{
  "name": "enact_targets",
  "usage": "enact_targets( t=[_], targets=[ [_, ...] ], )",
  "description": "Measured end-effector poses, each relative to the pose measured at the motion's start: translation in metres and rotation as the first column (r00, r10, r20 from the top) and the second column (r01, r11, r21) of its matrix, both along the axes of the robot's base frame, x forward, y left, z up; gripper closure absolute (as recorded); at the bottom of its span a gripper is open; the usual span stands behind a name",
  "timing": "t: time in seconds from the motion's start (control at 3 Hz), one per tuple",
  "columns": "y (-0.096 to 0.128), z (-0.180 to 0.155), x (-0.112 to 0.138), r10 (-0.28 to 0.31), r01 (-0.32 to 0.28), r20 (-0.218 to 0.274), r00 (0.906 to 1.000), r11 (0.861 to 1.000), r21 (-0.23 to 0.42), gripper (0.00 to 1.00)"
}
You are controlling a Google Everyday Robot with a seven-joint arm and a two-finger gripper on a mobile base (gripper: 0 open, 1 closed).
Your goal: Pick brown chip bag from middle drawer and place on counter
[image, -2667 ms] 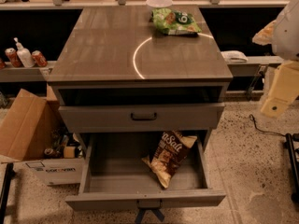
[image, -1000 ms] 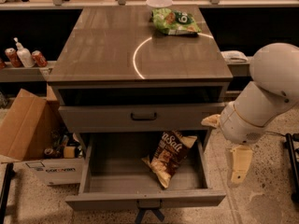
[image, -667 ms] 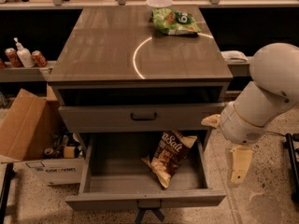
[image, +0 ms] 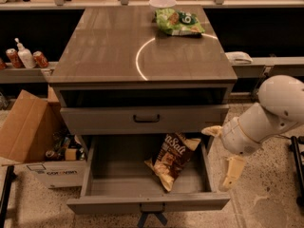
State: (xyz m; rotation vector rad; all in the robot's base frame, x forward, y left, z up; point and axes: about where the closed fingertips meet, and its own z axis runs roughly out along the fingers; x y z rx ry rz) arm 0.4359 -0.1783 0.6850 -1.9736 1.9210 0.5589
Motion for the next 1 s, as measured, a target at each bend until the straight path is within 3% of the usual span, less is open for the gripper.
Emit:
enact_targets(
  t=[0.33, 0.67, 1.0],
  targets=[
    [0.002, -0.06, 0.02, -0.05, 0.053, -0.033, 0.9982, 0.993, 0.108, 0.0],
    [0.002, -0.06, 0.02, -0.051, 0.054, -0.033, 0.9982, 0.993, 0.108, 0.0],
    [-0.004, -0.084, 0.024, -0.107, 0.113, -0.052, 0.9929, 0.983, 0.142, 0.0]
  ],
)
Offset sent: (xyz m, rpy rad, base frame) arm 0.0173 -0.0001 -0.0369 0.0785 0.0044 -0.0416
